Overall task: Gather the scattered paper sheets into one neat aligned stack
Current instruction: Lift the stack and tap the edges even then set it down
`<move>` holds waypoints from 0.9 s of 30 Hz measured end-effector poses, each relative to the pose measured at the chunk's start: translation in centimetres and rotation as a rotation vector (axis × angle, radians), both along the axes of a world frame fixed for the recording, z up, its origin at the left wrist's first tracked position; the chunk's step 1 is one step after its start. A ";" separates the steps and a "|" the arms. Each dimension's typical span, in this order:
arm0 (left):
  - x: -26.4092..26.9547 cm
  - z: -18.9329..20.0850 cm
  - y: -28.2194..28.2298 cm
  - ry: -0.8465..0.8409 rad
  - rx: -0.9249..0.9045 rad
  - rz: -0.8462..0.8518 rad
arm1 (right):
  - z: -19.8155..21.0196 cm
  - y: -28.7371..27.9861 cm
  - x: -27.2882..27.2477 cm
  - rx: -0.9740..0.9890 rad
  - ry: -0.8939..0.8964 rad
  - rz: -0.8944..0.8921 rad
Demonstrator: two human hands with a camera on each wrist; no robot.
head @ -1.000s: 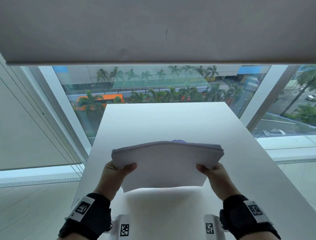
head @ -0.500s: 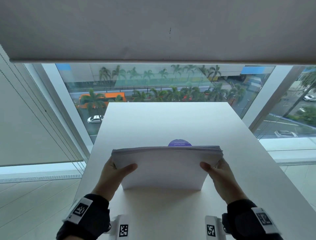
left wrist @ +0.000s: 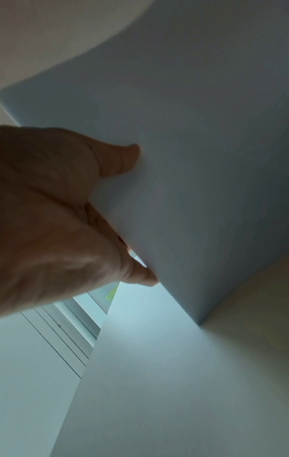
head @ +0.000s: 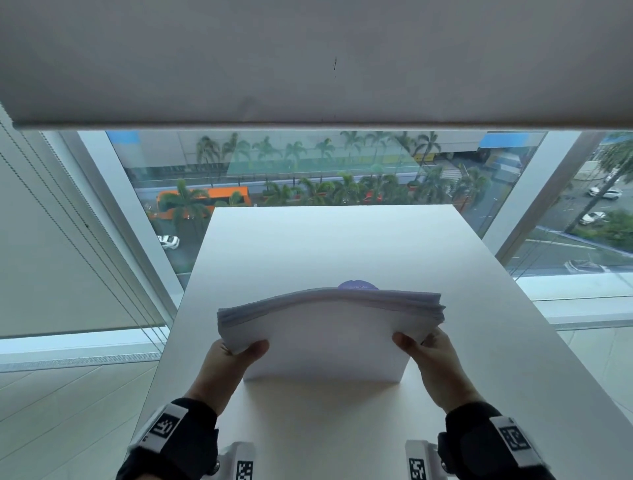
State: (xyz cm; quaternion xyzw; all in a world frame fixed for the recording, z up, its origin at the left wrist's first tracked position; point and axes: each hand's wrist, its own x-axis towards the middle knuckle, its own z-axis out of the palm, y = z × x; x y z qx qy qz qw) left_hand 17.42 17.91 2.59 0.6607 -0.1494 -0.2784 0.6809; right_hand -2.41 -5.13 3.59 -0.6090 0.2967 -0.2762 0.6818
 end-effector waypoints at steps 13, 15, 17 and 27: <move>-0.5 1.6 -0.8 -0.062 -0.056 0.020 | 2.3 0.7 -0.1 -0.107 -0.025 -0.093; -0.6 1.8 -0.6 -0.079 -0.045 0.011 | 2.7 0.6 -0.4 -0.138 -0.015 -0.075; -0.5 1.6 -0.4 -0.082 -0.040 0.004 | 2.9 0.5 -0.6 -0.164 -0.028 -0.053; 0.5 1.0 -0.5 -0.102 -0.036 -0.048 | 1.5 0.2 -0.2 -0.033 0.000 -0.032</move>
